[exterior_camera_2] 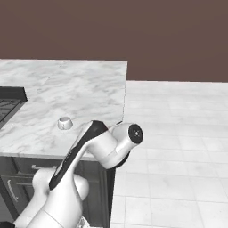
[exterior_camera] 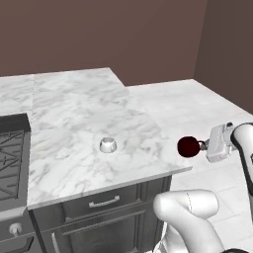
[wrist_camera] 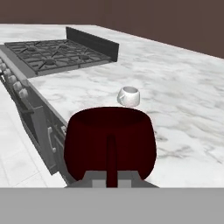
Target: Clear the mugs and bowl far away from the sink.
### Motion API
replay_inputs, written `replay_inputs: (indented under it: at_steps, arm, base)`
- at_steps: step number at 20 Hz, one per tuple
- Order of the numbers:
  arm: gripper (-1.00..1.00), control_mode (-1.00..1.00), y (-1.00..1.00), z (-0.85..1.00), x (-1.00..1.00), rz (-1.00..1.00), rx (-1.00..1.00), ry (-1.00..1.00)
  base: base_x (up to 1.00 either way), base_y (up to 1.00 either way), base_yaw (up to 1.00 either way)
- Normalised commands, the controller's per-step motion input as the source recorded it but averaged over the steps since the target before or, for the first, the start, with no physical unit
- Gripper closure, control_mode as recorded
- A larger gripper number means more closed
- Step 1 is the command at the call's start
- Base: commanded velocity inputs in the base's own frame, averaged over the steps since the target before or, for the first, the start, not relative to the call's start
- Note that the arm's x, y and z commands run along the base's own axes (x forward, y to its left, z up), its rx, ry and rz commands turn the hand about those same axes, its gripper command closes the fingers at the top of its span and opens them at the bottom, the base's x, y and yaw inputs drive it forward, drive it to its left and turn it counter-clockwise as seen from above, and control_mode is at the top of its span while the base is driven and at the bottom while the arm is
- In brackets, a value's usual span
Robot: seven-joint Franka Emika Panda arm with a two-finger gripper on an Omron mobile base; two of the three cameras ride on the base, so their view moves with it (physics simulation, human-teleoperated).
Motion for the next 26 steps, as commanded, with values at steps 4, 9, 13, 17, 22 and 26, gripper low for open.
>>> replay_inputs:
  at_steps: [4, 9, 13, 17, 22, 26]
  arm:
    - [1.00, -1.00, -0.14, -0.34, 0.10, 0.09, 0.00, 0.00]
    - [1.00, -1.00, -0.01, -0.33, 0.03, 0.02, 0.00, 0.00]
    - [1.00, -1.00, 0.00, -0.32, 0.11, 0.00, 0.00, 0.00]
    - [1.00, -1.00, -0.01, -0.26, 0.16, 0.00, 0.00, 0.00]
    - [1.00, -1.00, -0.02, -0.22, 0.26, 0.00, 0.00, 0.00]
    - [1.00, -1.00, 0.00, -0.23, 0.31, 0.00, 0.00, 0.00]
  base:
    - [0.00, 0.00, 0.00]
    - [0.00, 0.00, 0.00]
    - [0.00, 0.00, 0.00]
    - [0.00, 0.00, 0.00]
    - [0.00, 0.00, 0.00]
    - [0.00, 0.00, 0.00]
